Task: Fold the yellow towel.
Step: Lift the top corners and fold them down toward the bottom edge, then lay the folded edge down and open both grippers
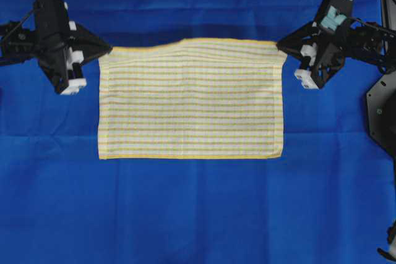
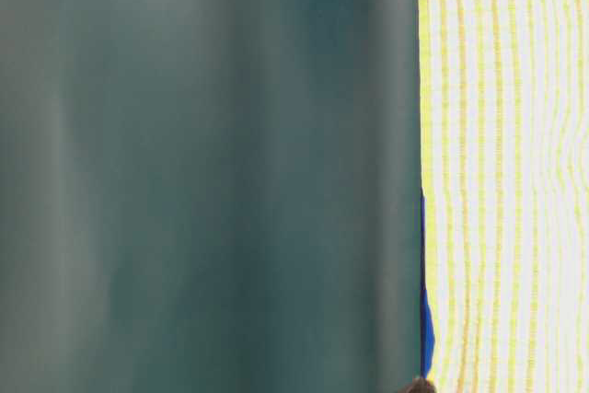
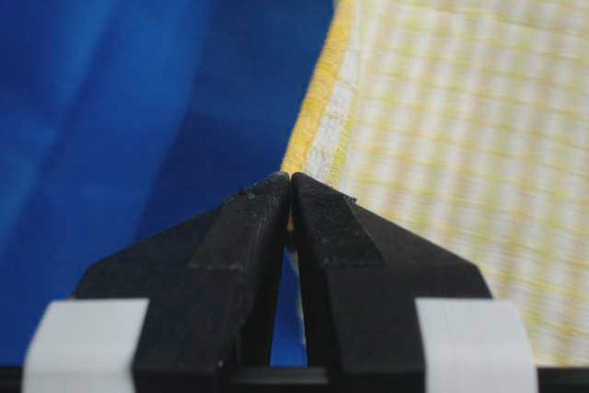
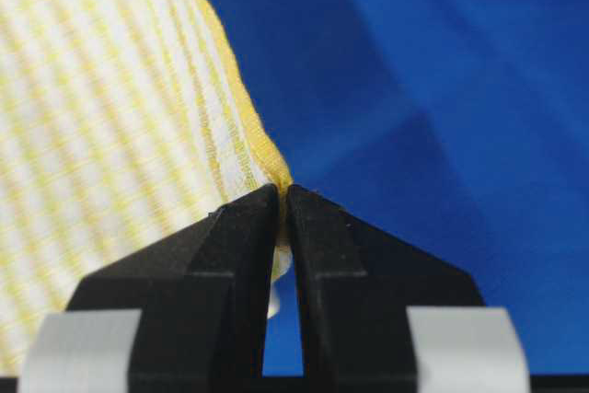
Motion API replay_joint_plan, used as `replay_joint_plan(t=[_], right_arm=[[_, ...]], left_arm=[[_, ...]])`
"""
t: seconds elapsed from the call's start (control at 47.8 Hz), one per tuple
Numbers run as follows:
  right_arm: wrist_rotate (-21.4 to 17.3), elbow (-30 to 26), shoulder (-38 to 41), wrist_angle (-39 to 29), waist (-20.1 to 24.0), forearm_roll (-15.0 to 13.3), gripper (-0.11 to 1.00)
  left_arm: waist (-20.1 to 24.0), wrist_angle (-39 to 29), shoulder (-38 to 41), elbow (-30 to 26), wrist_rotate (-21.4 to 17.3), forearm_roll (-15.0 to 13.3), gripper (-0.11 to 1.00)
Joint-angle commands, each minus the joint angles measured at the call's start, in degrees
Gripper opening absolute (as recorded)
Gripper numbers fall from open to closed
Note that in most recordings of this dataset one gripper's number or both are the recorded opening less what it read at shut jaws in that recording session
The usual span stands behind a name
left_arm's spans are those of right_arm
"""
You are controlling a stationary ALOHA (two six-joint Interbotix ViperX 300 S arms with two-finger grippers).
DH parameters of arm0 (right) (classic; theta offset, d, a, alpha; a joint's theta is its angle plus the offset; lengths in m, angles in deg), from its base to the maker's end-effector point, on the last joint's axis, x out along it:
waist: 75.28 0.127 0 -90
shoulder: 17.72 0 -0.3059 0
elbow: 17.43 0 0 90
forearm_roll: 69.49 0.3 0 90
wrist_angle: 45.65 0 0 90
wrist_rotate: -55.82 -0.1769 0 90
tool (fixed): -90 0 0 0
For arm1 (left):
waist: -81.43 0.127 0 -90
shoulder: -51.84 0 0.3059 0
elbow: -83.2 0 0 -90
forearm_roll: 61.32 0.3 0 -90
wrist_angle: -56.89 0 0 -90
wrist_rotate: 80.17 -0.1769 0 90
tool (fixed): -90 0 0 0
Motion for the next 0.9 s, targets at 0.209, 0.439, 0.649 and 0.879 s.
replay_joint_plan(t=[0.209, 0.439, 0.649, 0.879], right_arm=[[-1.4, 1.4, -4.4, -0.4, 10.4, 2.5, 0.06], [-4.2, 1.5, -4.0, -1.2, 17.7, 2.8, 0.06], [-6.2, 1.5, -3.7, -2.0, 21.8, 2.8, 0.06], [-7.2, 1.1, -2.9, -2.0, 25.0, 2.8, 0.06]], left_arm=[[-9.1, 0.0, -4.9, 1.7, 5.4, -0.1, 0.02], [-16.1, -0.4, -5.6, 2.2, 10.0, -0.1, 0.02], [-20.9, -0.4, -4.6, 1.7, 12.0, -0.1, 0.02], [-23.3, -0.4, -4.5, 1.8, 13.3, -0.1, 0.02]])
